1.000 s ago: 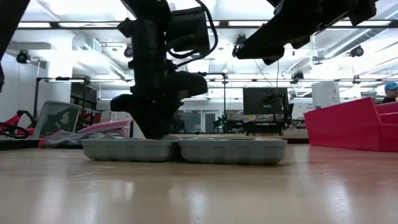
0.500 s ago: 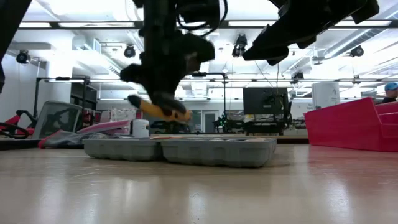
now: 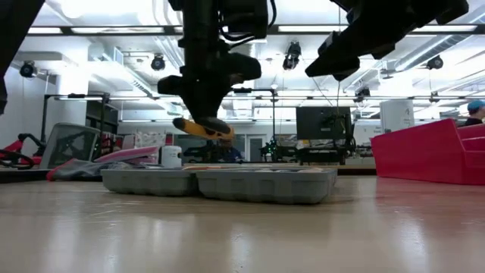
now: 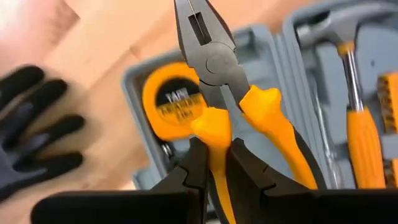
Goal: Prefit tool cases
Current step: Remove the pliers from the pre-fit tool case
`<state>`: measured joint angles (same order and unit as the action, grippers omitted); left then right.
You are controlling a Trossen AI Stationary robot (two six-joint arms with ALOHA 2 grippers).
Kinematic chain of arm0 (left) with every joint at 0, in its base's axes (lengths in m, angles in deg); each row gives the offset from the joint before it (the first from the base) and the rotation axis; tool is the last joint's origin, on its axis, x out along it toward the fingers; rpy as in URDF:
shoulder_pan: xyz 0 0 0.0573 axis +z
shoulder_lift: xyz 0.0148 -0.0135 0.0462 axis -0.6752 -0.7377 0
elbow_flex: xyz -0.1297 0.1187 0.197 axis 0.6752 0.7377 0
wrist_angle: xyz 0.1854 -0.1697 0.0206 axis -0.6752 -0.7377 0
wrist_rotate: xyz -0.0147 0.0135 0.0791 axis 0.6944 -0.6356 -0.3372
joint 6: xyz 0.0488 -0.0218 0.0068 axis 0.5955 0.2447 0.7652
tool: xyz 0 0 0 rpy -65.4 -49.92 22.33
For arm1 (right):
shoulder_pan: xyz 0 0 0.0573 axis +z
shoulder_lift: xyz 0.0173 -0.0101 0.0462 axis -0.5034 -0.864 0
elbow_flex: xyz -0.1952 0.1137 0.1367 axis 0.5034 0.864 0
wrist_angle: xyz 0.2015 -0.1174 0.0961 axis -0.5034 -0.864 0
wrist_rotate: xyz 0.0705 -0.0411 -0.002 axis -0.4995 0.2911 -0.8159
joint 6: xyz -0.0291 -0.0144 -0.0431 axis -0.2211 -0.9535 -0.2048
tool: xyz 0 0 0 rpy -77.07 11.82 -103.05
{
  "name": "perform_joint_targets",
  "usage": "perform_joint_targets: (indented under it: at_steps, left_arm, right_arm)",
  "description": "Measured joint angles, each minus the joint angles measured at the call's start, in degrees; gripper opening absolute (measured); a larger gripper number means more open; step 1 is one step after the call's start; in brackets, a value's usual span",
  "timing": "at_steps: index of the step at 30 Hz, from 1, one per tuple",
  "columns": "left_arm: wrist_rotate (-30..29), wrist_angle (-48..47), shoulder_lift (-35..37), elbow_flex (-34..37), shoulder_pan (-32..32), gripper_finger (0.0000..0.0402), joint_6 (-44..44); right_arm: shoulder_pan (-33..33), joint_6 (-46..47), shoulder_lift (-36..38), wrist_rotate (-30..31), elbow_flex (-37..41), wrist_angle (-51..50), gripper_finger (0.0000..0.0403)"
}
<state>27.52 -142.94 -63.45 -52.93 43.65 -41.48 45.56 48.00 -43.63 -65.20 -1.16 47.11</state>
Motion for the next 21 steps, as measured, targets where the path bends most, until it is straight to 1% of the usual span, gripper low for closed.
perform_joint_targets:
  at_steps: [7,16,21]
  left_arm:
    - [-1.48,2.96,0.05,0.00,4.12,0.0031,3.62]
    - [-1.46,4.61,0.10,0.00,10.18,0.0031,7.85]
    - [-0.67,7.24,0.10,0.00,13.45,0.0031,10.00]
  right_arm:
    - [0.86,0.45,0.68,0.22,0.05,0.05,0.0172]
    - [1.31,1.65,0.70,0.46,0.07,0.39,0.0172]
    - [1.34,1.64,0.70,0.45,0.07,0.55,0.0172]
